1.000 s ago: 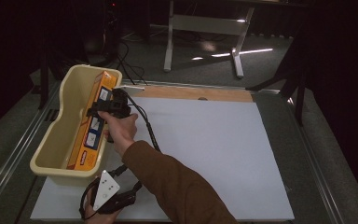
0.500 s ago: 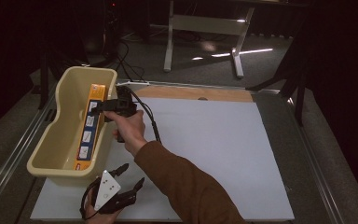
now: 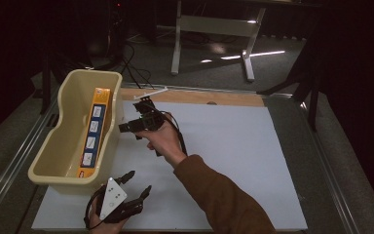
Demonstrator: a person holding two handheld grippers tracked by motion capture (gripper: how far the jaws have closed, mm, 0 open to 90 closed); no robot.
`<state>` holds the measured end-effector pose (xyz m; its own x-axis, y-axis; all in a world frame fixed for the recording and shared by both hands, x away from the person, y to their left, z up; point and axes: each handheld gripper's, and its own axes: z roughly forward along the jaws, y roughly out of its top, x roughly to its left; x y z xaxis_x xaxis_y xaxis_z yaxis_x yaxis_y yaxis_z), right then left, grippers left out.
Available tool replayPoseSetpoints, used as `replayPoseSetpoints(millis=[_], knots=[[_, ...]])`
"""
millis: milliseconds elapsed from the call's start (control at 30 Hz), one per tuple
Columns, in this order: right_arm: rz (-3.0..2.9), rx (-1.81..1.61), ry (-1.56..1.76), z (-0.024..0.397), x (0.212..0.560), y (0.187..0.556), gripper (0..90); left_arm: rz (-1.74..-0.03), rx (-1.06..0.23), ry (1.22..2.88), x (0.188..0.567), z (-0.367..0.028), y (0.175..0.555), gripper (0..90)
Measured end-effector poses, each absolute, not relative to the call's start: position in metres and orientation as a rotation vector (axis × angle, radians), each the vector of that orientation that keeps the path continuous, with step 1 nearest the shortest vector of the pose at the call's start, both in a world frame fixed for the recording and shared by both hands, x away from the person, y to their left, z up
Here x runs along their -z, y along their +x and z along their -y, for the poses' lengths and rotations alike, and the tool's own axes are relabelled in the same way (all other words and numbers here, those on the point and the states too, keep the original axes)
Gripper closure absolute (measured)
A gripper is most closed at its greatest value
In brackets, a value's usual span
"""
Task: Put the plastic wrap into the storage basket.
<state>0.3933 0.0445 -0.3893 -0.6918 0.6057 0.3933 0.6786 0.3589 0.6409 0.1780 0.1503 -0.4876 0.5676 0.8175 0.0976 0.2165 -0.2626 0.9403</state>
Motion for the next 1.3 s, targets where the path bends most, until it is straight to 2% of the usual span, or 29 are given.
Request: replayPoseSetpoints(millis=[533,967,1300], knots=[[2.921,1.353,-1.009,0.051,0.42,0.349,29.0,-0.91,-0.756,1.779,0.488,-0.153,0.182,32.6],[2.981,1.506,-0.979,0.148,0.46,0.304,30.2,-0.952,-0.751,1.789,0.491,-0.153,0.185,32.6],[2.84,1.632,-1.161,0.22,0.481,0.287,26.8,-0.957,-0.736,1.812,0.493,-0.15,0.187,32.5]])
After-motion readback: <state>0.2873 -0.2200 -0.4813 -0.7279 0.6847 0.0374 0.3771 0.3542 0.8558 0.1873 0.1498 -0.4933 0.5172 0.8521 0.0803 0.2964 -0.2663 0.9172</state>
